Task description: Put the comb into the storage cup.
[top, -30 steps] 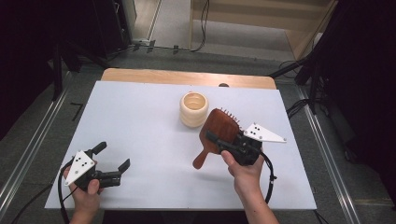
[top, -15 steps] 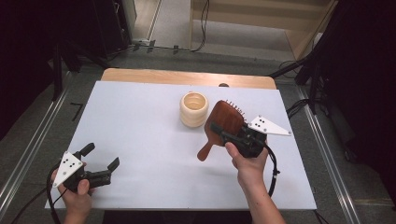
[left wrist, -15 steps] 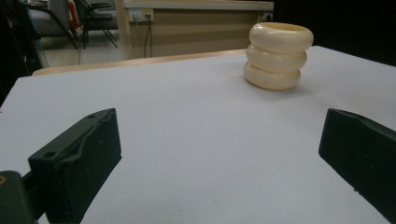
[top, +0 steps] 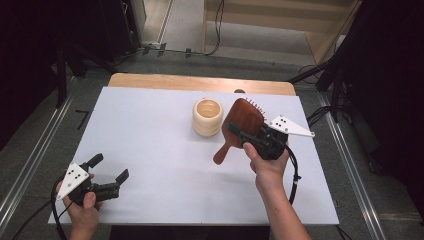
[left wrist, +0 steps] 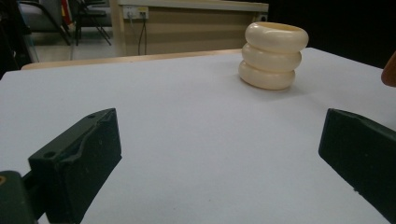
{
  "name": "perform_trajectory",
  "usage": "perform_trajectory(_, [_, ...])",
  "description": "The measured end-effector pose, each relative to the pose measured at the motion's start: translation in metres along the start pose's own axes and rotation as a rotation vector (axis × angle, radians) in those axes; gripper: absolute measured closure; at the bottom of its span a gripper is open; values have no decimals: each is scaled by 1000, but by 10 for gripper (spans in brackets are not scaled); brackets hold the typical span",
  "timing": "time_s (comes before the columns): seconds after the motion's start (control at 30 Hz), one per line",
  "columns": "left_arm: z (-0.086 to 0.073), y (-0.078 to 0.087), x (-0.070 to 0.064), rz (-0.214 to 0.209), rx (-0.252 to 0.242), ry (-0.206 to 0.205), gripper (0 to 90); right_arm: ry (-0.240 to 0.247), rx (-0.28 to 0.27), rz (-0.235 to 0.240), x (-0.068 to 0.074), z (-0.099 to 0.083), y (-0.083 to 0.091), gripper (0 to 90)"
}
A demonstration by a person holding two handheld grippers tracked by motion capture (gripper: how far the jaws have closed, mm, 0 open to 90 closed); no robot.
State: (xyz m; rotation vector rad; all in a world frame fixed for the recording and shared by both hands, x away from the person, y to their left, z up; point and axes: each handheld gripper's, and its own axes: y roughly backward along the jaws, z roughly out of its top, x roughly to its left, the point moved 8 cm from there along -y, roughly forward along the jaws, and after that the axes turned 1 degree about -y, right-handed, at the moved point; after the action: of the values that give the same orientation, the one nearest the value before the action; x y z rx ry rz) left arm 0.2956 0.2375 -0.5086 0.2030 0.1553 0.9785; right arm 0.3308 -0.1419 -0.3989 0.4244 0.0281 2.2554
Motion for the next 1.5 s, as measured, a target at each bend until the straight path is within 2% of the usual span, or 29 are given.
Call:
perform_trajectory(0.5, [0,2,1,-8,-8,25,0,-3,-5,-10,-7,11,-10,503])
perform_trajectory(1.5, [0,2,1,-21,-6,23,0,35,-39,-31,-13,55,-35,503])
